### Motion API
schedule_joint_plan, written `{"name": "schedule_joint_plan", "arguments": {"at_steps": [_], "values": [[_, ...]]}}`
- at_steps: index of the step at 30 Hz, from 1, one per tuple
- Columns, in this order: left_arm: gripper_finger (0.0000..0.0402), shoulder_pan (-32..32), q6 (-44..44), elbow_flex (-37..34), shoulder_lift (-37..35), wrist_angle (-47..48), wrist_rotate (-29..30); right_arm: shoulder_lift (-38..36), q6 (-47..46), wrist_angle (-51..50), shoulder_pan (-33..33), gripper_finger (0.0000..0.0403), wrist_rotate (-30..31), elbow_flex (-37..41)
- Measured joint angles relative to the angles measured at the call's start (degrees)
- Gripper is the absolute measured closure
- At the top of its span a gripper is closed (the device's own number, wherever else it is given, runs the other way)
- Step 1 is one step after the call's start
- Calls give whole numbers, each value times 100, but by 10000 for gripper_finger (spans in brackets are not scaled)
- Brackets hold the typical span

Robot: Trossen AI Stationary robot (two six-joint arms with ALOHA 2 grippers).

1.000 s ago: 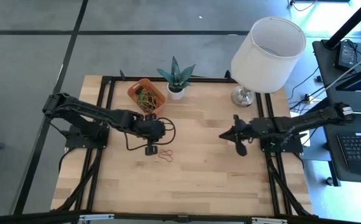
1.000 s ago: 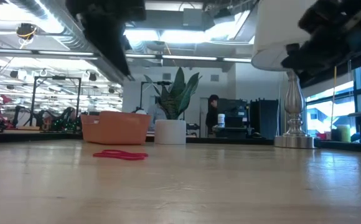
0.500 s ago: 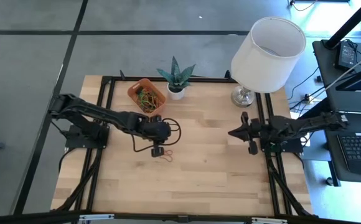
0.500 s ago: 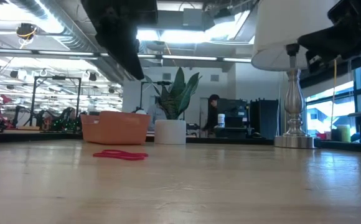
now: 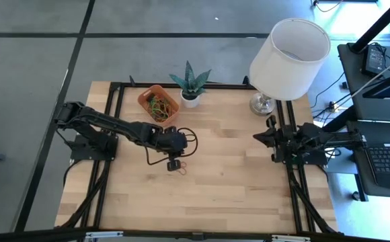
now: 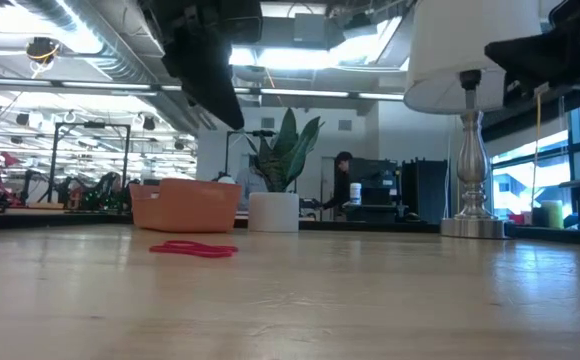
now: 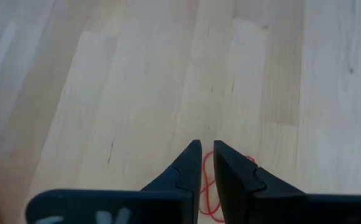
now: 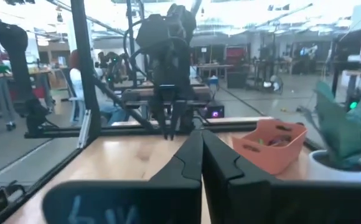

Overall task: Pick and place rubber bands into bin
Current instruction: Put the red rubber band into the orange bin

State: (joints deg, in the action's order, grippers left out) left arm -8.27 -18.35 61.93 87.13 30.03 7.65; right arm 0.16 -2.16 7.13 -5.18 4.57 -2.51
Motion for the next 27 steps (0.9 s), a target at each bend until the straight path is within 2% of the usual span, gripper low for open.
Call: {"name": "schedule_joint_plan", "arguments": {"at_steps": [8, 11, 14, 19, 22, 27], "values": [[361, 0, 0, 0, 0, 12, 12, -13, 100, 77, 95, 402, -15, 200], [361, 0, 0, 0, -1, 12, 14, -13, 105, -180, 95, 401, 22, 215], [361, 0, 0, 0, -2, 13, 17, 59, 259, -447, 95, 393, 328, 209], [360, 27, 43, 0, -2, 12, 210, 115, 249, -467, 95, 377, 337, 209], [354, 66, 225, 0, 59, 4, 234, 118, 242, -468, 95, 375, 337, 209], [324, 103, 329, -6, 409, 0, -114, 118, 244, -467, 95, 378, 337, 209]]}}
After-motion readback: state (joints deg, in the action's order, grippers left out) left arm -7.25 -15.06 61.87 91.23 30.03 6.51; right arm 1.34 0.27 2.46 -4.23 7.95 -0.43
